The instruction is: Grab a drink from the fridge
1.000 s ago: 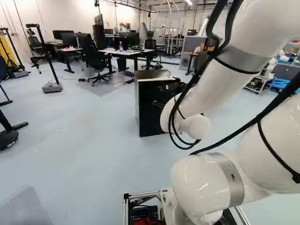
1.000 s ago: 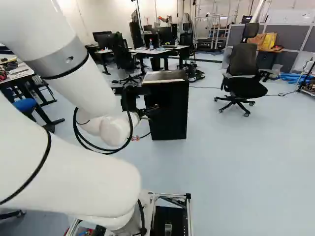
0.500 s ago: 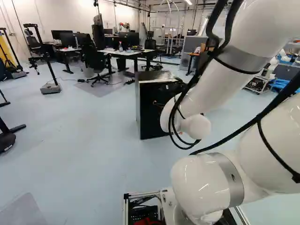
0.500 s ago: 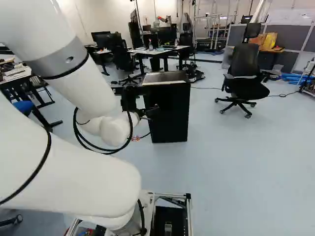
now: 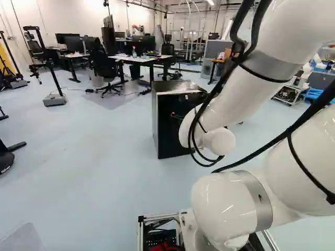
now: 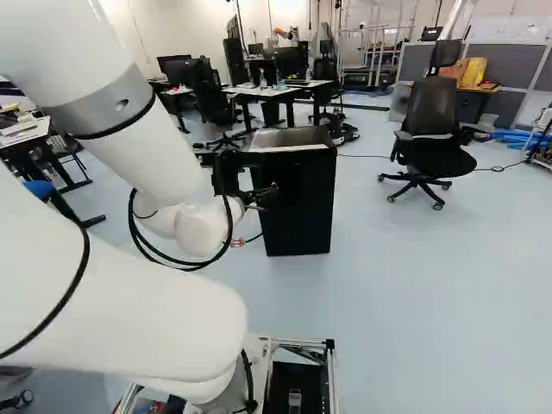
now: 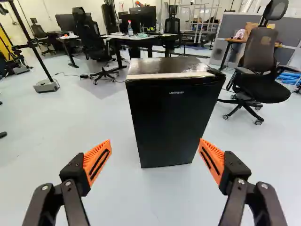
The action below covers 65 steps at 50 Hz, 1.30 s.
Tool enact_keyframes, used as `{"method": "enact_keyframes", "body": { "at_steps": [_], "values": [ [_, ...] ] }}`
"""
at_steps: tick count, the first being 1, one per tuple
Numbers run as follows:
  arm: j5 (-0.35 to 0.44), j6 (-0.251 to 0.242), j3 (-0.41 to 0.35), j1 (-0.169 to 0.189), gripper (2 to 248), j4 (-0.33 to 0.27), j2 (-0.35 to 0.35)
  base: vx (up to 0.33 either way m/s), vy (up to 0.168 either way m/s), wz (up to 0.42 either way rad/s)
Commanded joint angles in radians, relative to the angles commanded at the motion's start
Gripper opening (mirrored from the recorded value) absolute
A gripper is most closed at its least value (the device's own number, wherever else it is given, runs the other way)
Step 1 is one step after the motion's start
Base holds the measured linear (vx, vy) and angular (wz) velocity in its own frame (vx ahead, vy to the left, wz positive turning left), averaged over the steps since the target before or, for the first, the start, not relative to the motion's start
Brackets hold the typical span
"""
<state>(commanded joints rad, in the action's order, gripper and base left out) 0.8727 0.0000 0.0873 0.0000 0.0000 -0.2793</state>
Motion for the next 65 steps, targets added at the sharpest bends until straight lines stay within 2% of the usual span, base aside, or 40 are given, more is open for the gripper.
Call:
{"method": "enact_keyframes", "body": {
  "at_steps": [65],
  "values": [
    [0.000,0.000,0.000,0.000,247,0.000,0.000,0.085,0.031,-0.013]
  ]
}}
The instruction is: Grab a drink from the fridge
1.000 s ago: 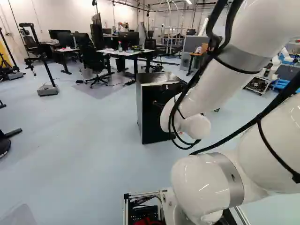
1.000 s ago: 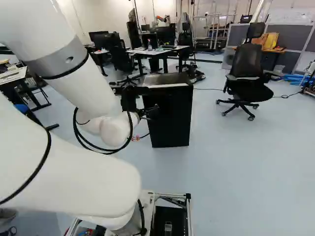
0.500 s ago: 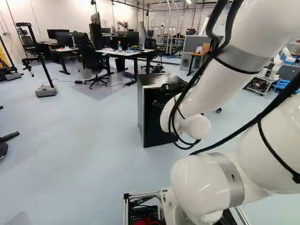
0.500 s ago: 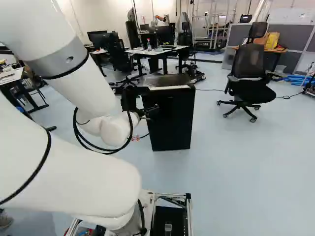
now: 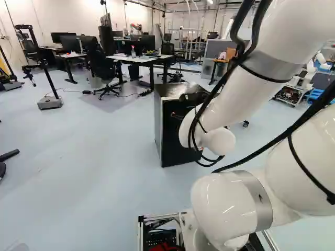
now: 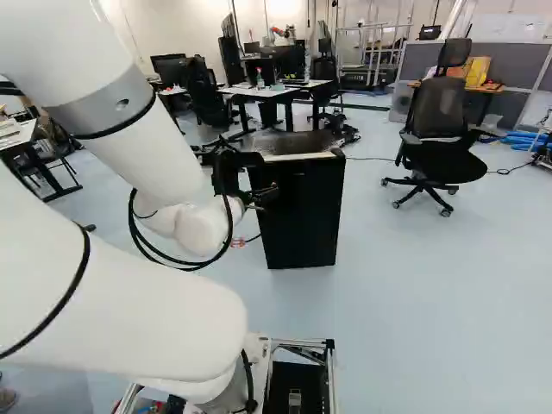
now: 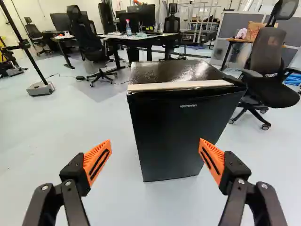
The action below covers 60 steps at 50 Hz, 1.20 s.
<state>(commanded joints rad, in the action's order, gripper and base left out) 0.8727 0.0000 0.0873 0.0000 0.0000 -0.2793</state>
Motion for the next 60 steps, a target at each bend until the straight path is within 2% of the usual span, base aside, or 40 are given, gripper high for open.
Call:
{"method": "enact_keyframes", "body": {
  "at_steps": [60],
  "values": [
    [0.000,0.000,0.000,0.000,247,0.000,0.000,0.019,0.024,-0.005]
  ]
}}
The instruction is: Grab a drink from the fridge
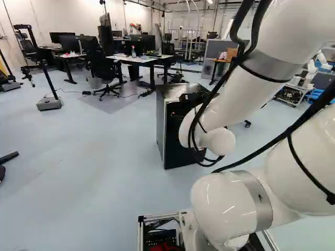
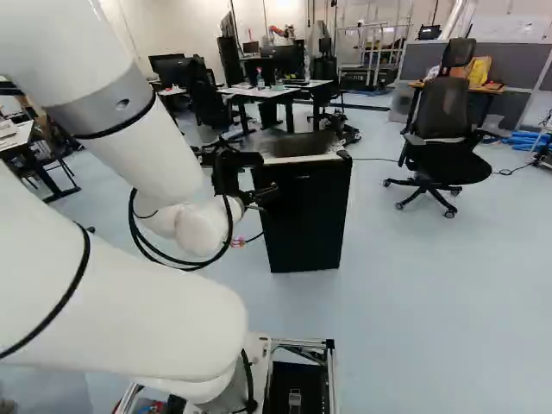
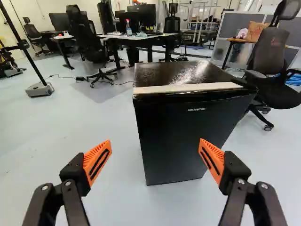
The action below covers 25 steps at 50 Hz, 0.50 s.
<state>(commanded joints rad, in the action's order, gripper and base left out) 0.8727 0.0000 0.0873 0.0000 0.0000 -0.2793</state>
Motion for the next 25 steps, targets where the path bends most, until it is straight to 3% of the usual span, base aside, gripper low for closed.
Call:
{"method": "enact_keyframes", "body": {
  "at_steps": [25],
  "values": [
    [0.000,0.000,0.000,0.000,247,0.000,0.000,0.025,0.037,-0.005]
  ]
}}
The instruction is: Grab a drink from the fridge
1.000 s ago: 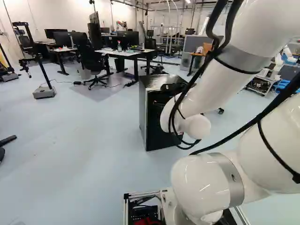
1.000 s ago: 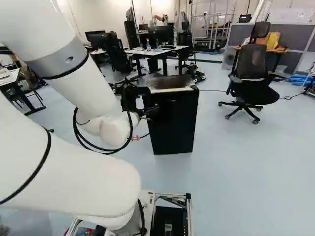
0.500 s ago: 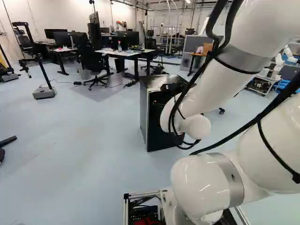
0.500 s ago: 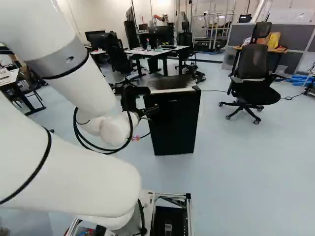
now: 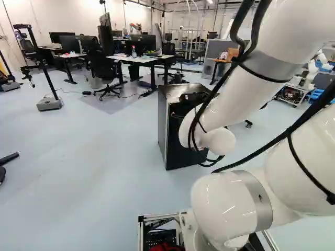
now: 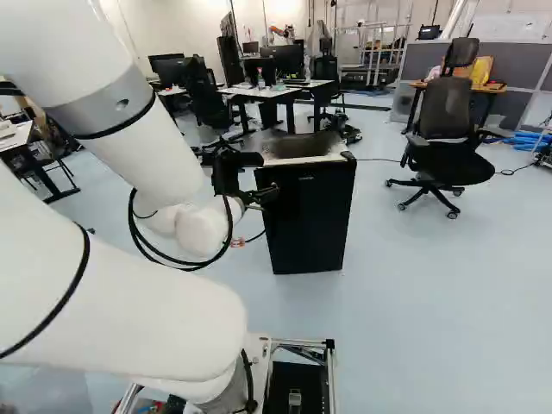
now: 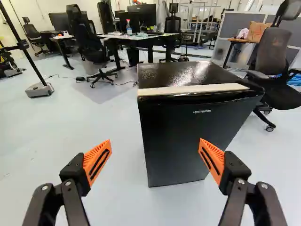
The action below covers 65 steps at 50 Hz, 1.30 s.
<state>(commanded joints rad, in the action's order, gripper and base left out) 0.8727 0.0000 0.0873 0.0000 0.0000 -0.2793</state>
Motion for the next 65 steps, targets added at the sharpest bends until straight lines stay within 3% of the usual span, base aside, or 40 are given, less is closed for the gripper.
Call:
{"method": "enact_keyframes", "body": {
  "at_steps": [65],
  "values": [
    [0.000,0.000,0.000,0.000,247,0.000,0.000,0.016,0.026,-0.003]
  ]
}}
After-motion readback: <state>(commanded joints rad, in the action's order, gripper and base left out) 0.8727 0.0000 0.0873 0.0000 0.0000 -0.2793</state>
